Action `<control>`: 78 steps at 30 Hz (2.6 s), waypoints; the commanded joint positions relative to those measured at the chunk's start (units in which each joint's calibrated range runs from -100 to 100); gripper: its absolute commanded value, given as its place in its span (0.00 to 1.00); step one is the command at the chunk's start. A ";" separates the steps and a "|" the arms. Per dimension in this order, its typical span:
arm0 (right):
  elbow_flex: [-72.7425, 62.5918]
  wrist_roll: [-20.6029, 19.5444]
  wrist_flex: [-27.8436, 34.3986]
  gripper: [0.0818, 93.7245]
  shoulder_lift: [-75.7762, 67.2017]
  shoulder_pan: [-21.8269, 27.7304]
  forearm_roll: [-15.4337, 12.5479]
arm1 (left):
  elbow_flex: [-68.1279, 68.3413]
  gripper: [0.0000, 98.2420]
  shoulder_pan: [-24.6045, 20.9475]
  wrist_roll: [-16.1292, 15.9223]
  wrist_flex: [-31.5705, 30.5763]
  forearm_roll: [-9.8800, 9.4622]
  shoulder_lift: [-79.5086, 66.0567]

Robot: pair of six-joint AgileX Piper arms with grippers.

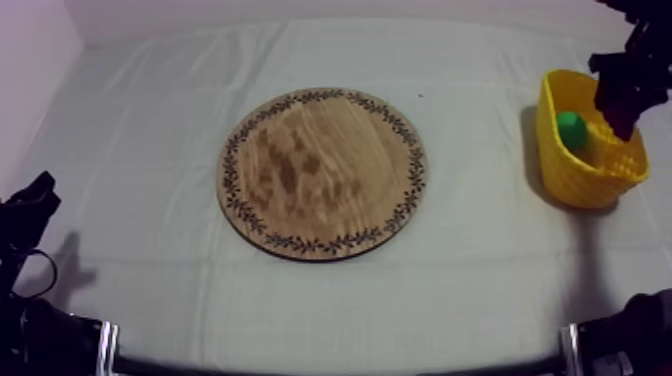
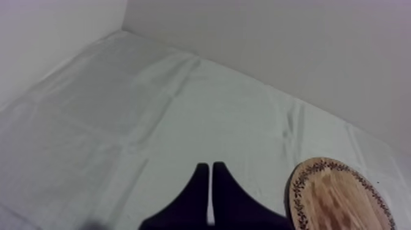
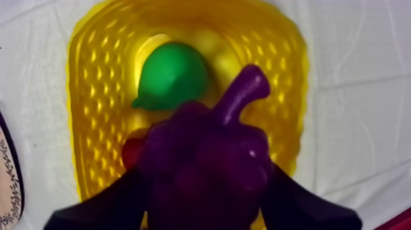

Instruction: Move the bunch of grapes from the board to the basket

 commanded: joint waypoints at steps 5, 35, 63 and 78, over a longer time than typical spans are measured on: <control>-0.37 -0.29 -1.34 0.54 5.03 -1.07 0.12 | -0.04 0.00 0.02 -0.01 0.00 0.01 0.02; 2.43 0.89 -9.15 0.49 -6.37 -1.52 -2.12 | -0.04 0.00 0.02 -0.01 0.00 0.01 0.02; 46.81 8.81 -32.57 0.04 -57.64 -0.92 -11.39 | -0.04 0.00 0.02 -0.01 0.00 0.01 0.02; 70.35 15.61 -45.03 0.00 -83.01 -2.53 -23.93 | -0.04 0.00 0.02 -0.01 0.00 0.01 0.02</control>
